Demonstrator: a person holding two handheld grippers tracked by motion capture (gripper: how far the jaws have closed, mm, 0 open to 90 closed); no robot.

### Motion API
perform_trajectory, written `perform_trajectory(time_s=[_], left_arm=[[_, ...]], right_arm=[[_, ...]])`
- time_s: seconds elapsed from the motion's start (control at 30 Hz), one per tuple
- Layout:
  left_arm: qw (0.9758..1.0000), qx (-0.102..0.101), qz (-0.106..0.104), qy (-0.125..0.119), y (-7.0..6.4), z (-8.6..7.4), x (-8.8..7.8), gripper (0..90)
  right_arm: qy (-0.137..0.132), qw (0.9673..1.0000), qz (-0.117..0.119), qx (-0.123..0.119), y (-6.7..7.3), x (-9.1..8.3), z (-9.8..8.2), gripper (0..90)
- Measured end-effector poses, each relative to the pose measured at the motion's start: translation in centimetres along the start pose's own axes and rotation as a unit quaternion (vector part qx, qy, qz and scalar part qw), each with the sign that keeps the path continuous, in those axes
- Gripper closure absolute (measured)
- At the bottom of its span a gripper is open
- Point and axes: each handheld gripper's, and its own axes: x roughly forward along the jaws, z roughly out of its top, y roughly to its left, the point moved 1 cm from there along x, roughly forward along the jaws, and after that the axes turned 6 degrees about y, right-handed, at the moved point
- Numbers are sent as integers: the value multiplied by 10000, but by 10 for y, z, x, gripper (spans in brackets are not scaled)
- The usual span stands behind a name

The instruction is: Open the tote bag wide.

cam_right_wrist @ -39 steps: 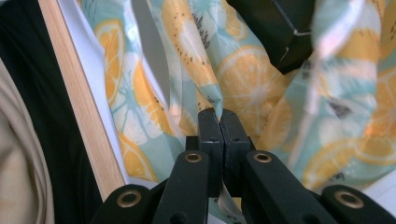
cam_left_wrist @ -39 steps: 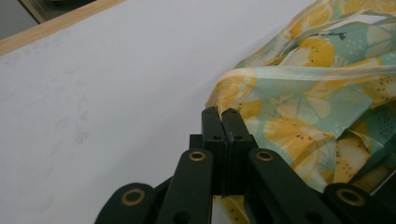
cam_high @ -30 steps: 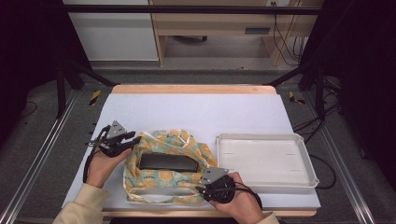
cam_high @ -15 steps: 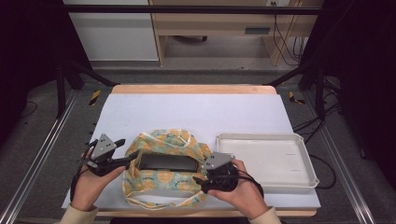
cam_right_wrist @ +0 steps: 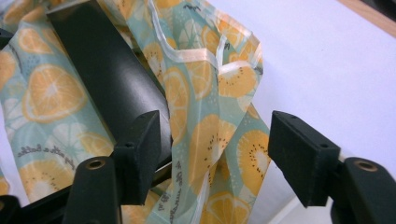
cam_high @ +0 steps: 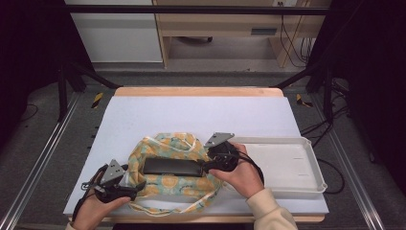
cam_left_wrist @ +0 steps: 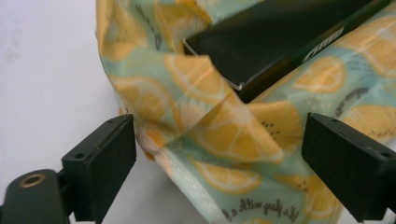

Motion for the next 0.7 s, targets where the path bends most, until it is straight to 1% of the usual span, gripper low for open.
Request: perform_trajectory(time_s=[0.03, 0.1, 0.13, 0.17, 0.2, 0.23, 0.27, 0.3, 0.33, 0.37, 0.4, 0.43, 0.47, 0.5, 0.53, 0.57, 0.6, 0.63, 0.67, 0.7], left_arm=[[10000, 2, -18, -2, 0, 0, -1, 97], [9999, -17, -120, 8, -1, -2, -1, 101], [9999, -27, -150, 33, -1, -2, 0, 109], [9999, -27, -150, 33, -1, -2, 0, 135], [9998, 9, -184, 122, -2, -3, 2, 162], [9998, 9, -184, 122, -2, -3, 2, 177], [9997, 37, -206, 107, -4, -3, 1, 217], [9997, 37, -206, 107, -4, -3, 1, 242], [9999, 44, -144, 81, -4, -2, 0, 275], [9998, 44, -163, 81, -4, -2, -1, 317], [9998, 36, -188, 90, -4, -2, 0, 343], [9998, 36, -188, 90, -4, -2, 0, 369], [9998, 70, -156, 124, -4, -2, 1, 419], [9998, 66, -136, 124, -4, -1, 1, 455], [9998, 66, -136, 124, -4, -1, 1, 489], [9998, 118, -95, 118, -4, -1, -1, 530], [9998, 168, -68, 126, -5, -1, -1, 569], [9998, 168, -68, 126, -5, -1, -1, 617], [9996, 235, -77, 112, -7, 0, -3, 653], [9996, 235, -77, 112, -7, 0, -3, 684]], right_arm=[[37, 10000, -6, 38, 0, 1, 0, 346], [135, 9999, 53, 2, 0, 4, -1, 371], [164, 9998, 69, -12, 0, 5, -2, 391], [164, 9998, 69, -12, 0, 5, -2, 391], [266, 9995, 144, -31, -1, 9, -2, 492], [284, 9995, 122, -48, -2, 10, -2, 561], [326, 9993, 156, -116, -3, 11, -3, 621], [353, 9993, 137, -51, -4, 12, -3, 658], [338, 9994, 76, -41, -6, 12, -3, 718], [331, 9994, 32, -67, -7, 12, -2, 760], [299, 9995, 47, -86, -8, 12, -2, 801], [258, 9996, 49, -82, -8, 12, -2, 842], [225, 9997, 38, -120, -10, 12, -2, 876], [241, 9997, 30, -86, -11, 11, -2, 895], [241, 9997, 30, -86, -11, 11, -2, 895], [151, 9999, 0, -80, -13, 10, -1, 900], [132, 9999, -3, -75, -13, 10, 0, 900], [132, 9999, -3, -75, -13, 10, 0, 900], [119, 9999, -23, -74, -14, 10, 1, 900], [141, 9999, -27, -75, -14, 10, 1, 900]])
